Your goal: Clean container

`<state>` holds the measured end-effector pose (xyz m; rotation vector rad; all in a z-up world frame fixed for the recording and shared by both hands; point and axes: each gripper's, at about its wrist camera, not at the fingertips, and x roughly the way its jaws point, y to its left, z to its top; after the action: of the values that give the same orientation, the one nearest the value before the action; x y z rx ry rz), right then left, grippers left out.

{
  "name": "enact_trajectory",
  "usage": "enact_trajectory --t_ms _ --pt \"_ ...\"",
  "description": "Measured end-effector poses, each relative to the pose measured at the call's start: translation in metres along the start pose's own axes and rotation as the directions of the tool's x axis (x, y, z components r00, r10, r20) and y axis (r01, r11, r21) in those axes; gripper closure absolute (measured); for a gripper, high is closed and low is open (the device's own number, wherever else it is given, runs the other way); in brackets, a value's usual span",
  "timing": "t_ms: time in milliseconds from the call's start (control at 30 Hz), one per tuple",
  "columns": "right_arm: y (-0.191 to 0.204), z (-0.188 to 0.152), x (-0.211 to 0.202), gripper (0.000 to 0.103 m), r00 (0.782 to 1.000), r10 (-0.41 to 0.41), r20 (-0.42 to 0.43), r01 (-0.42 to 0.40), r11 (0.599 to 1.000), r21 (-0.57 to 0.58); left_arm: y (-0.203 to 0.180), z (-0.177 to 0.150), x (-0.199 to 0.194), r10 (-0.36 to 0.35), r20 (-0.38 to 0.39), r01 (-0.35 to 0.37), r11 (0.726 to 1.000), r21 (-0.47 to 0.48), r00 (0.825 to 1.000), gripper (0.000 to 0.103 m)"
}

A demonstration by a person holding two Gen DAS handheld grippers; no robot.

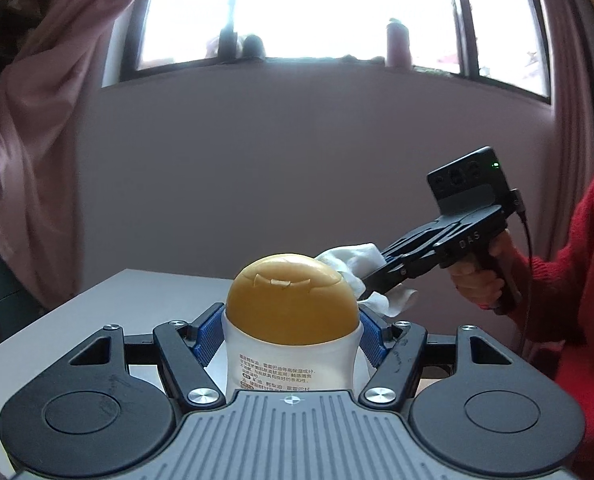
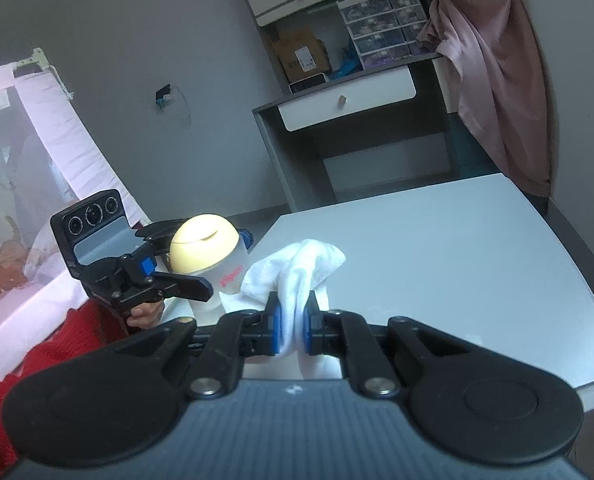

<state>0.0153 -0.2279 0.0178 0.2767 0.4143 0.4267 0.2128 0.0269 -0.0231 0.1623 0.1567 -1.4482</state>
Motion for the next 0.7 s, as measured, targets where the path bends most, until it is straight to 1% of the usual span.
enact_trajectory --t_ms 67,133,200,267,300,367,433,500,600,700 --pt "-0.002 -0.001 -0.005 0.093 1.0 0.005 0.005 -0.005 1.0 0.002 -0.004 0.007 -0.001 0.032 -0.009 -0.032 0.999 -0.002 0.999 0.035" --pt "-0.005 -0.001 -0.008 0.093 1.0 0.008 0.011 -0.008 1.0 0.004 -0.009 0.012 -0.002 0.092 -0.002 -0.092 0.996 -0.013 0.996 0.035" --pt "-0.008 -0.002 -0.013 0.093 1.0 0.015 0.021 -0.016 1.0 0.01 -0.015 0.018 -0.002 0.161 0.008 -0.161 0.987 -0.027 0.987 0.035" --pt "-0.012 -0.002 -0.016 0.093 0.999 0.021 0.027 -0.022 1.0 0.015 -0.021 0.021 -0.002 0.229 0.012 -0.228 0.972 -0.049 0.973 0.035" --pt "-0.013 -0.002 -0.017 0.093 0.999 0.025 0.029 -0.026 1.0 0.016 -0.024 0.024 0.0 0.278 0.006 -0.277 0.959 -0.066 0.961 0.035" --pt "-0.015 -0.003 -0.019 0.093 0.999 0.033 0.029 -0.034 0.999 0.014 -0.027 0.03 0.006 0.37 -0.024 -0.371 0.923 -0.101 0.929 0.035" --pt "-0.017 -0.003 -0.018 0.093 0.999 0.044 0.025 -0.044 0.999 0.012 -0.032 0.037 0.012 0.438 -0.076 -0.444 0.889 -0.112 0.896 0.035" --pt "-0.018 -0.005 -0.021 0.093 0.998 0.062 0.031 -0.062 0.998 0.012 -0.039 0.042 0.019 0.491 -0.114 -0.503 0.857 -0.116 0.863 0.035" --pt "-0.021 -0.005 -0.02 0.093 0.997 0.071 0.037 -0.072 0.997 0.017 -0.044 0.051 0.027 0.571 -0.168 -0.594 0.791 -0.147 0.803 0.035" --pt "-0.024 -0.008 -0.022 0.093 0.996 0.081 0.036 -0.082 0.996 0.024 -0.05 0.059 0.03 0.644 -0.21 -0.676 0.719 -0.162 0.735 0.035"
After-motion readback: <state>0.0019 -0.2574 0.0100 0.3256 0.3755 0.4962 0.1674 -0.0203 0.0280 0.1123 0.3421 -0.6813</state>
